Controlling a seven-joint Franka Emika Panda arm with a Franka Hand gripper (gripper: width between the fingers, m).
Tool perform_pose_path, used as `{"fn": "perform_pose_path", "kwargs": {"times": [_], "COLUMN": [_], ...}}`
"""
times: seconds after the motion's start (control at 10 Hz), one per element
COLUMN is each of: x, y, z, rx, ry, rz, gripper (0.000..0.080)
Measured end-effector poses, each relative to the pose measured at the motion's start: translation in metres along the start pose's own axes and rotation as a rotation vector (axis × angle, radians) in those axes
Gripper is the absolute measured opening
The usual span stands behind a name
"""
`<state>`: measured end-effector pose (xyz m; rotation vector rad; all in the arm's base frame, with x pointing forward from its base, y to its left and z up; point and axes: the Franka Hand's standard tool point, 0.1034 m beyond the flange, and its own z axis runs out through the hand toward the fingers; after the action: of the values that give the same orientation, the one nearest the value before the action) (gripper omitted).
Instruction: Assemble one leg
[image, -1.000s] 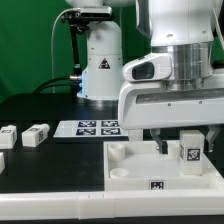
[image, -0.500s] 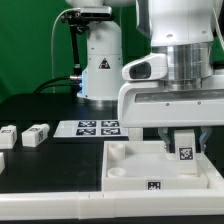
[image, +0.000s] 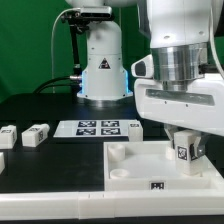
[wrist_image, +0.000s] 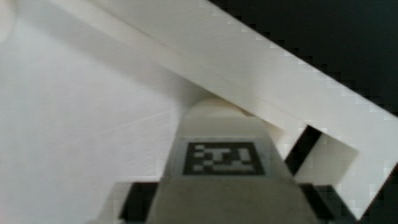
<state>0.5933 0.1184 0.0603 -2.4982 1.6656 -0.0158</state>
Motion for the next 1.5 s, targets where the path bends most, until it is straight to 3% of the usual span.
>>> {"fn": "perform_pose_path", "kwargs": {"times": [0.1, 0.4, 0.6, 0.7, 1.1, 1.5], "x": [-0.0028, -0.0034, -0.0047, -0.0080, -0.0115, -0.0030], "y": [-0.0008, -0.0010, -0.0022, -0.0033, -0.0074, -0.0073], "z": [0.0005, 0.0007, 0.0002, 0.0002, -0.0027, -0.0041], "rx": [0.007, 0.007, 0.003, -0.004, -0.052, -0.063], "ry": [-0.009, -0.010, 0.002, 0.013, 0.026, 0.018], "rz": [0.157, 0.109, -0.130, -0.247, -0.865, -1.204], "gripper": [0.0290, 0.0304, 0.0610, 0.0637, 0.0649, 0.0649]}}
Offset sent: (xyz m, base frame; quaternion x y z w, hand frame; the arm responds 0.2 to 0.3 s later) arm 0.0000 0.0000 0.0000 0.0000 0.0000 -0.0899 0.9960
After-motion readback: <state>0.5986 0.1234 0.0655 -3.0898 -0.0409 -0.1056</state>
